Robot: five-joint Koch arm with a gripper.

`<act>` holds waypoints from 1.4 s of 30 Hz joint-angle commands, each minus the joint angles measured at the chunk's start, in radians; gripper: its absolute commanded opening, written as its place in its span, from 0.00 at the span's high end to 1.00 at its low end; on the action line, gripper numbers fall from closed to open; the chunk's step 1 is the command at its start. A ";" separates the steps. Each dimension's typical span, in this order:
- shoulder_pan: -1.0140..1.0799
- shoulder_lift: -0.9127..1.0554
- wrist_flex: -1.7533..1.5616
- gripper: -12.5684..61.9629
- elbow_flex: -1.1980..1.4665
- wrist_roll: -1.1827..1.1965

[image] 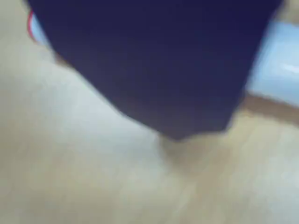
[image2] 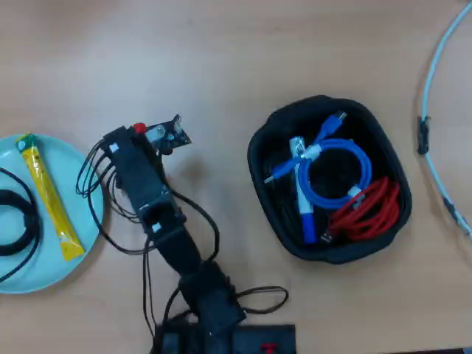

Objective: Pick up the red pen and put it in the black bowl

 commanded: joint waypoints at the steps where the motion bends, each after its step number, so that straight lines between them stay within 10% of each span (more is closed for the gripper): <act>1: 0.008 0.003 0.046 0.45 -0.067 0.110; 7: -0.032 -0.017 0.003 0.96 -0.066 0.239; 16: 0.000 -0.020 0.014 0.91 -0.061 0.411; 26: 0.081 0.011 0.021 0.92 -0.083 1.327; 42: 0.123 0.377 0.077 0.92 -0.202 1.293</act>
